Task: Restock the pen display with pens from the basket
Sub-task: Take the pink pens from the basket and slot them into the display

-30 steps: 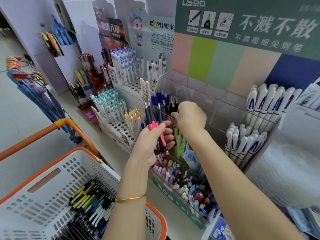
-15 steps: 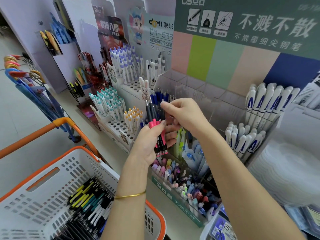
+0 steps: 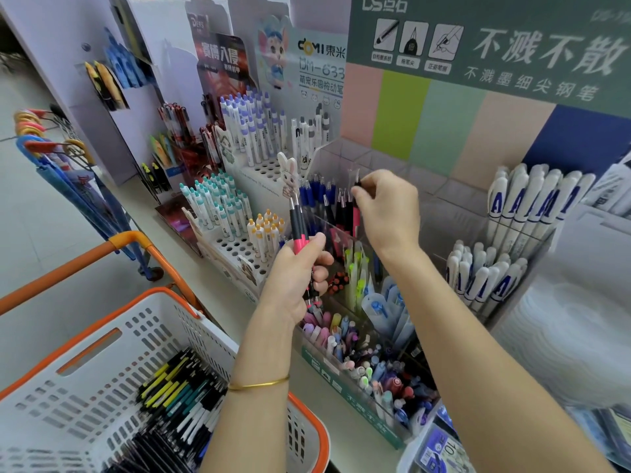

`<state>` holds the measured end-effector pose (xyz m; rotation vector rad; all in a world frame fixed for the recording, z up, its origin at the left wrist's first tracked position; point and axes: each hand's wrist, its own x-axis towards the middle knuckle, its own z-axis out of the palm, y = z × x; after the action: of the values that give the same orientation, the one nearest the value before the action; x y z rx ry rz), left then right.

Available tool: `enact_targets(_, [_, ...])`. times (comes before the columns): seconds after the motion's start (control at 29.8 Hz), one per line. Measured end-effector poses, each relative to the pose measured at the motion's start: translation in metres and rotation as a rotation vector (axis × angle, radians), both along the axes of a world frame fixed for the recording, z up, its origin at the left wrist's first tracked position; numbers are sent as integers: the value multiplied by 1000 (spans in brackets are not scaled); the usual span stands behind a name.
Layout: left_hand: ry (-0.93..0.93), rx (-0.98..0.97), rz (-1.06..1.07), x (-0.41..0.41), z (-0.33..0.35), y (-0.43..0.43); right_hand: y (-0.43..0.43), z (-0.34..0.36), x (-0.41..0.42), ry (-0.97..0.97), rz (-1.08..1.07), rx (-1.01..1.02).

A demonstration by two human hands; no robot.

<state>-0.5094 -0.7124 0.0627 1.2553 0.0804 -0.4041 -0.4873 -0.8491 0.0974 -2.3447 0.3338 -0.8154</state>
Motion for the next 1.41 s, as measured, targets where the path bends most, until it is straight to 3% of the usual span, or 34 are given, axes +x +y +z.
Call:
enact_targets(0.17, [-15,-28,-13,-1,0,0,7,-15,6,304,-100,-369])
enact_targets(0.3, [-65,11,-39,-2,0,2,9,-18,6,376,-99,-444])
enact_targets(0.4, [-105,53,-61,-2,-2,2,6,-9,-1,250,-73,-321])
enact_targets(0.5, [-116,67,-79,-2,-2,-1,7,4,-12,145,173,46])
enact_targets(0.57, [-116,53,-98,-3,-1,-4,10,12,-20,170,374,324])
enact_targets(0.64, [-120,35,-111,-3,0,-5,11,14,-24,215,443,406])
enact_targets(0.74, [-91,-5,-132,-5,1,-5,7,16,-20,187,354,404])
enact_targets(0.87, [12,-33,-44,-3,2,-2,-3,25,-11,-104,136,509])
enact_targets(1.01, [15,-7,-4,0,0,0,-4,25,-9,-157,34,260])
enact_targets(1.21, [79,-182,-53,2,-1,2,3,3,-2,79,12,33])
enact_targets(1.41, [71,-254,-85,1,0,3,13,-12,3,341,-40,-336])
